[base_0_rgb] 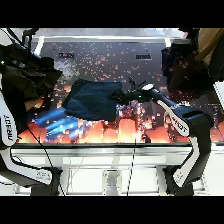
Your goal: Fold the clothes and pants, and hang the long-sleeved shirts on hangers.
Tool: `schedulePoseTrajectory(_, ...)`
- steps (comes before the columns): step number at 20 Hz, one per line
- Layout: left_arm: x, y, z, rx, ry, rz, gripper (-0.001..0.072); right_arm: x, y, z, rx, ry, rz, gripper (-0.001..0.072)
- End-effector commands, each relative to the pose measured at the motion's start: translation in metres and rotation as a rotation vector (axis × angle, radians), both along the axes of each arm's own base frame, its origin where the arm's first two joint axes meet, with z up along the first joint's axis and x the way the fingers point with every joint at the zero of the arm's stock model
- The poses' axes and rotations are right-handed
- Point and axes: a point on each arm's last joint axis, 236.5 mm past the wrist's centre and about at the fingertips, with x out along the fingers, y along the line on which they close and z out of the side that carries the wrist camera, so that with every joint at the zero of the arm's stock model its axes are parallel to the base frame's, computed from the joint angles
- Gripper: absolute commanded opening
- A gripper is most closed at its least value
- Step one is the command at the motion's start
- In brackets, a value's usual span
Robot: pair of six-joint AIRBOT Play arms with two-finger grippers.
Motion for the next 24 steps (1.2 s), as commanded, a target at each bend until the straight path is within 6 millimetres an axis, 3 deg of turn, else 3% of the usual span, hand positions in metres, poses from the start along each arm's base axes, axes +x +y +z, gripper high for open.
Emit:
schedulePoseTrajectory(1, -0.002, -0.001, -0.001, 0.0, 0.009, -0.004, 0.0023, 0.013, 0.006, 0.034, 0.056, -0.083, 0.037, 0.0046)
schedulePoseTrajectory(2, -0.004, -0.001, -0.001, 0.001, 0.015, -0.006, 0.0022, 0.02, -0.007, 0.05, 0.056, -0.113, 0.061, 0.0045)
schedulePoseTrajectory(4, -0.007, -0.001, -0.002, 0.001, 0.027, -0.01, 0.0023, 0.032, -0.058, 0.069, -0.02, -0.122, 0.061, 0.0045)
schedulePoseTrajectory(5, -0.007, -0.001, -0.003, 0.001, 0.031, -0.011, 0.0023, 0.038, -0.097, 0.07, -0.111, -0.113, 0.027, 0.0045)
schedulePoseTrajectory(8, -0.007, -0.001, -0.002, 0.001, 0.03, -0.01, 0.0022, 0.042, -0.247, 0.085, -0.414, -0.088, -0.16, 0.0045)
schedulePoseTrajectory(11, -0.007, -0.001, -0.002, 0.001, 0.03, -0.01, 0.0022, 0.0, -0.382, 0.11, -0.574, -0.007, -0.326, 0.0043)
schedulePoseTrajectory(15, -0.007, -0.001, -0.002, 0.001, 0.029, -0.01, 0.0022, -0.077, -0.523, 0.142, -0.633, 0.081, -0.65, 0.0044)
schedulePoseTrajectory(17, -0.007, -0.001, -0.002, -0.007, 0.036, 0.009, 0.0023, -0.131, -0.571, 0.139, -0.666, 0.16, -0.799, 0.0044)
schedulePoseTrajectory(19, -0.007, -0.002, -0.002, -0.015, 0.043, 0.027, 0.0022, -0.192, -0.603, 0.123, -0.692, 0.269, -0.931, 0.0044)
schedulePoseTrajectory(21, -0.007, -0.004, -0.002, -0.015, 0.043, 0.023, 0.0022, -0.244, -0.62, 0.103, -0.675, 0.347, -1.083, 0.0044)
schedulePoseTrajectory(24, -0.007, -0.008, -0.002, -0.015, 0.042, 0.015, 0.0022, -0.316, -0.623, 0.068, -0.646, 0.448, -1.287, 0.0045)
